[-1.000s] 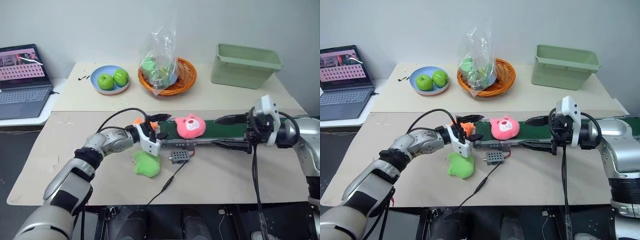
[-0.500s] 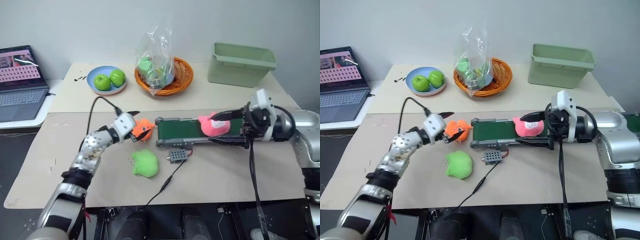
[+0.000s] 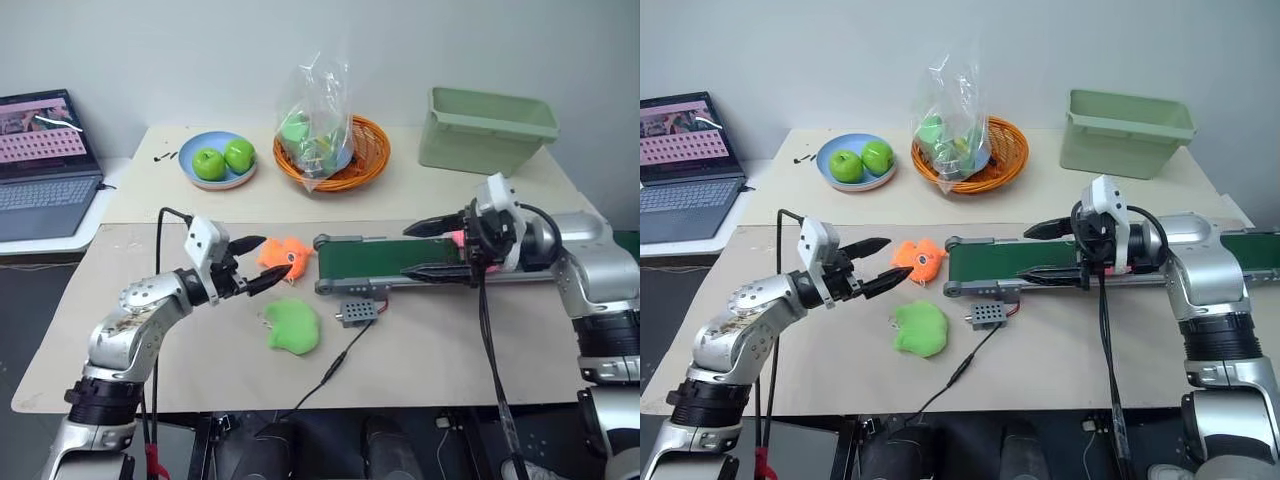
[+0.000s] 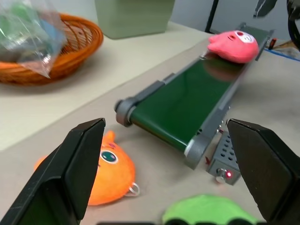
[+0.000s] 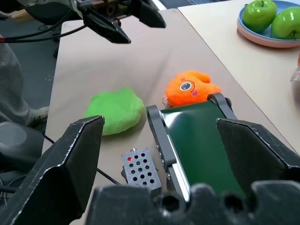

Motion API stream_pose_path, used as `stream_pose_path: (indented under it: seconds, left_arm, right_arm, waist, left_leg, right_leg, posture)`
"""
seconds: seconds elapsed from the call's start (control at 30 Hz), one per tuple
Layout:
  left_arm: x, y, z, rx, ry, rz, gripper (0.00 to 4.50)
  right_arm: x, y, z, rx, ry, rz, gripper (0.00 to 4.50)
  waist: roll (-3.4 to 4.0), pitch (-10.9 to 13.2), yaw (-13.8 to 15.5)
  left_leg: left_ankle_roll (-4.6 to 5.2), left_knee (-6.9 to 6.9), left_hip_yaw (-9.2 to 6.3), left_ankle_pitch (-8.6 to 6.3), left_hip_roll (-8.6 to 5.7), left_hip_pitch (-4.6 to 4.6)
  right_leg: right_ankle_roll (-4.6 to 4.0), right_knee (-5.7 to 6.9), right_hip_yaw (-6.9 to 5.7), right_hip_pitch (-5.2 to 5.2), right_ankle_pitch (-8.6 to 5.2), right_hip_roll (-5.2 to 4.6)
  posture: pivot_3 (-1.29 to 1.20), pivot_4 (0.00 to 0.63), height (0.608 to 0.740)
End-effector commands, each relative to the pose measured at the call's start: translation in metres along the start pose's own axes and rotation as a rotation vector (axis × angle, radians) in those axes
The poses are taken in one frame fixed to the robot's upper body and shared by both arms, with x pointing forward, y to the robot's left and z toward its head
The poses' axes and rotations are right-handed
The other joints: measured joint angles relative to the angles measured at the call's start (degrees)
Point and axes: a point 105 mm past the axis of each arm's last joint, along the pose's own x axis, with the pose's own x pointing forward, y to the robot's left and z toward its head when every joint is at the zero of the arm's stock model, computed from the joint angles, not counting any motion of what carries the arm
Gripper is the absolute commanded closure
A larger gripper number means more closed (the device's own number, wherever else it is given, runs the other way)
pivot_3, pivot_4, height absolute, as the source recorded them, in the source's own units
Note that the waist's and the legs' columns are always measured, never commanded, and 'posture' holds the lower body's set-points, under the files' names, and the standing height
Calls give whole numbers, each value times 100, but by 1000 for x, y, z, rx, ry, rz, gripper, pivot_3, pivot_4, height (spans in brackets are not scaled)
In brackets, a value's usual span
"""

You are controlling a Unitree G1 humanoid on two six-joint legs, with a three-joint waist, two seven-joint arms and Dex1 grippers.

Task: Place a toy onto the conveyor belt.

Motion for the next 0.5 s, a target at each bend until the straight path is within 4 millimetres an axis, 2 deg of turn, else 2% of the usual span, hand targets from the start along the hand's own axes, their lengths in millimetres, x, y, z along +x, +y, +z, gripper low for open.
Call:
stream_pose_path:
  seconds: [0.03, 0.5]
  left_arm:
    - [0, -3, 16, 18, -47, -8, 77]
    - [4, -2, 20, -17, -64, -13, 77]
  right_arm:
    - [0, -2, 13, -61, -25, 2, 0]
    - [2, -4, 15, -68, -34, 3, 0]
  waist:
    - [0, 0, -1]
    - [0, 0, -12]
  left_leg:
    - [0, 0, 0, 0, 0, -1]
    - [0, -1, 0, 0, 0, 0]
  right_leg:
    - [0, 0, 0, -1, 0, 0]
    - [0, 1, 0, -1, 0, 0]
  posture:
    - [0, 150, 740]
    - [0, 150, 740]
